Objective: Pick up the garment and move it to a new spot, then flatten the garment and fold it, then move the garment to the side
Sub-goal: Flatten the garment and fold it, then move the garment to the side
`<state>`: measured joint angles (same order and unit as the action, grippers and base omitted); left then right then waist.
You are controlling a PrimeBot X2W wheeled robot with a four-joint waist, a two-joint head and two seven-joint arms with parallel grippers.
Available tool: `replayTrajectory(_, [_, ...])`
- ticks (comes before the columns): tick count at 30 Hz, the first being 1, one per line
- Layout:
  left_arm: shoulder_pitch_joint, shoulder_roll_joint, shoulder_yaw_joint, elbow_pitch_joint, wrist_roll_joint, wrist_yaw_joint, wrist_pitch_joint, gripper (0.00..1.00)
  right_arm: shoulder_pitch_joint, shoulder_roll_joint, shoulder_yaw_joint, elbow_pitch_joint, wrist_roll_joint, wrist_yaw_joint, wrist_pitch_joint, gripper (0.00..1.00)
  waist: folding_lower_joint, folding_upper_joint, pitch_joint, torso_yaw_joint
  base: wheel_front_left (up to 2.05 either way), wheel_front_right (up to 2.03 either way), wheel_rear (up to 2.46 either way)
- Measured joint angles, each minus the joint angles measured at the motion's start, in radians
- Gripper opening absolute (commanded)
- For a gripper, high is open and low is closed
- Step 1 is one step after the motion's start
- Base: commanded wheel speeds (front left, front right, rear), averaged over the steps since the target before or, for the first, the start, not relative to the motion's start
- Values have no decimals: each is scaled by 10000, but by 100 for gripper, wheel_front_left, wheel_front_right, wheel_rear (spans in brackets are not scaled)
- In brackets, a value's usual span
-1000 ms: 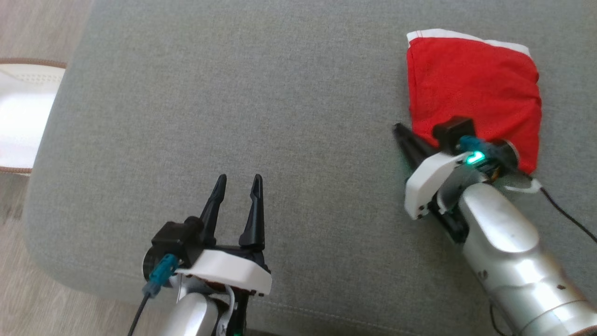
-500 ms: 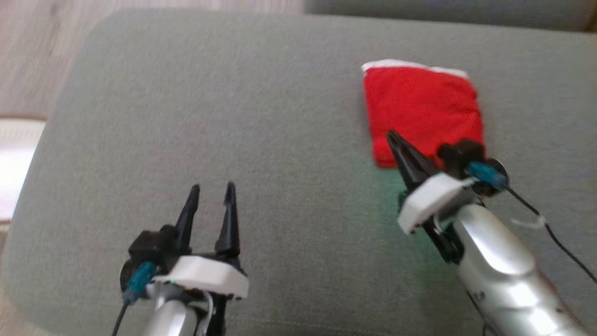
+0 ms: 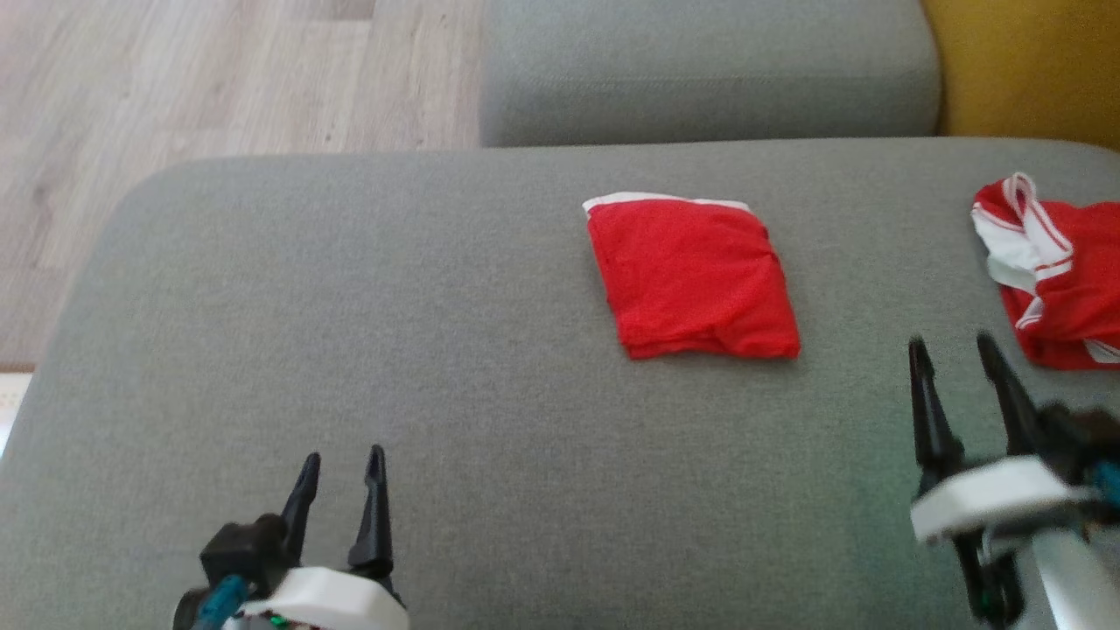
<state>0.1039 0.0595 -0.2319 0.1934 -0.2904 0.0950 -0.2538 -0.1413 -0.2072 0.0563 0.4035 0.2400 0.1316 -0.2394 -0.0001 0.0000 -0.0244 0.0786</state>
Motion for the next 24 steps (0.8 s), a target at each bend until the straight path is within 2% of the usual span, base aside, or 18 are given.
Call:
replayTrajectory(6, [244, -13, 355, 176, 81, -173, 0, 100, 1654, 395, -587, -487, -228, 0, -13, 100, 0, 0, -392, -165, 0, 0, 0])
replayTrajectory(11, [504, -15, 522, 376, 169, -330, 0, 100, 2413, 700, -1018, -529, -226, 0, -19, 100, 0, 0, -649, -142, 0, 0, 0])
replayTrajectory(15, [574, -17, 560, 407, 182, -424, 0, 100, 2714, 1020, -1198, -593, -242, 0, -44, 100, 0, 0, -713, -174, 0, 0, 0])
replayTrajectory(24, [571, -31, 612, 408, 253, -587, 0, 100, 2767, 1087, -1185, -677, -479, 0, -84, 100, 0, 0, -661, -200, 0, 0, 0])
